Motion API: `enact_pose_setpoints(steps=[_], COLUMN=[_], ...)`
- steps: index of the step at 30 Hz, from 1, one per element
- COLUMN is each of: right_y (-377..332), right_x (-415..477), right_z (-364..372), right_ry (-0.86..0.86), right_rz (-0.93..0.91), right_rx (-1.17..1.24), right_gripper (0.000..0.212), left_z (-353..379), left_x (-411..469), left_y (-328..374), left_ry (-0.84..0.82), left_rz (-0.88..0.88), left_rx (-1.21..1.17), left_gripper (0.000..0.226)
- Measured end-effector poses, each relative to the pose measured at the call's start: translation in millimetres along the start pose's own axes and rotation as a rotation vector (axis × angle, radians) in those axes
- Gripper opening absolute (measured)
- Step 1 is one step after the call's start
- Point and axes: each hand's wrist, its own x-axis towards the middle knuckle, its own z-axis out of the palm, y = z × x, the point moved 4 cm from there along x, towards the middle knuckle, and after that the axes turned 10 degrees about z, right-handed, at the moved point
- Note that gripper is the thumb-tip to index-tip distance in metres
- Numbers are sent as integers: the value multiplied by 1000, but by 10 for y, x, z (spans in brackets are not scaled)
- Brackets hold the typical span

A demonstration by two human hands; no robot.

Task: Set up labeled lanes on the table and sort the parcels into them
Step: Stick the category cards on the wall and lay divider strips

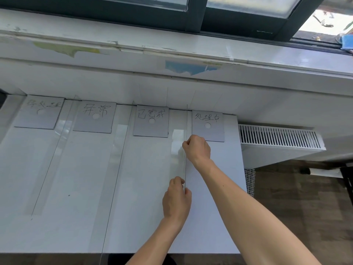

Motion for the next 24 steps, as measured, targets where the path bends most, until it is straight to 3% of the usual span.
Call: enact_pose_setpoints(steps=[6, 9, 12, 17, 21, 24], right_y=[-2, 5, -10, -352, -993, -1609], right_x=[0, -5, 13, 18, -182, -404], right_z=[1, -19, -161, -650, -770, -604], right_ry=[11, 3, 43, 277, 311, 272], right_rz=[12, 30, 55, -30, -193, -289], right_rx=[19, 40, 125, 268, 290, 264], right_gripper=[23, 25, 29, 31, 30, 29], left_z=[15, -49, -450, -1703, -2711, -3373], left_x=[22, 37, 178, 575, 673, 581], left_y=[-22, -1, 15, -294, -854, -1379], left_ry=[-14, -16, 164, 542, 681, 743], left_rz=[9, 15, 55, 131, 134, 44], left_rx=[16, 13, -93, -158, -30, 43], left_gripper=[18, 37, 46, 28, 24, 24])
